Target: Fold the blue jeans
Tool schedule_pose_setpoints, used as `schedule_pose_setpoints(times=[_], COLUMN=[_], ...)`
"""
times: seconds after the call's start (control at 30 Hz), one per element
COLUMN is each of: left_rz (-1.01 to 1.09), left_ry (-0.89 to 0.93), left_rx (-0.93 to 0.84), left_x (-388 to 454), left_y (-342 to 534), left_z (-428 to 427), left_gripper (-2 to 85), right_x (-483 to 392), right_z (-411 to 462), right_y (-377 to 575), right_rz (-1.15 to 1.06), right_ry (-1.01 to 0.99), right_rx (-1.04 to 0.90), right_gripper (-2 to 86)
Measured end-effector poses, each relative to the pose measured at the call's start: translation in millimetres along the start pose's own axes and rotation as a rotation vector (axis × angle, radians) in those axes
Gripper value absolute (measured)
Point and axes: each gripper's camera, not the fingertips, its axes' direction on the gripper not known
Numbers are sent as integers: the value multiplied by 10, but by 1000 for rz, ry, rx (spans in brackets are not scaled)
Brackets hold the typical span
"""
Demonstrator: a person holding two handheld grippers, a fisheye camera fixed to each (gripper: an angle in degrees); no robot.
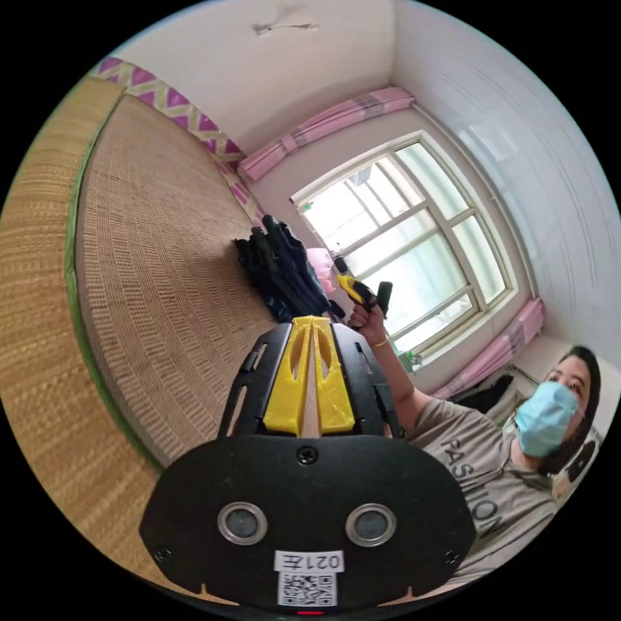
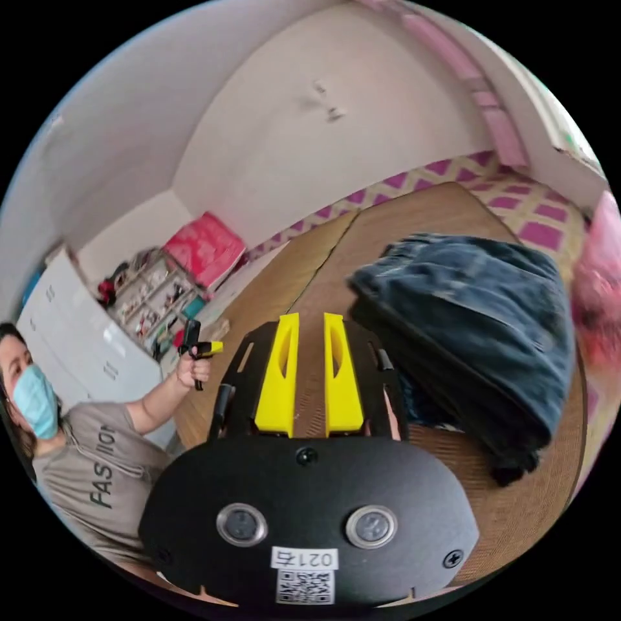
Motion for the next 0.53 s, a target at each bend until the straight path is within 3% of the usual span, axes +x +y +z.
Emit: schedule_pose_setpoints(times=[0.13,0.2,0.4,0.53], left_rz=[159,189,149,87], left_ry=[25,-47,-393,-231], left_rx=[139,214,465,713], left_x=[341,386,322,-12], left_y=[1318,1919,3693,4485], left_z=[-897,-1337,-2593,-2971], left_gripper=[-10,-10,-10,-9], right_x=[-1571,-2686,-5310,-6648], right_z=[1152,1991,3928,5023], right_y=[-259,-263,-68,-136], right_rz=[-251,-414,-753,-851], right_ry=[-89,-227,-214,-270], right_rx=[-172,-298,-471,-560], right_gripper=[82,92,98,100])
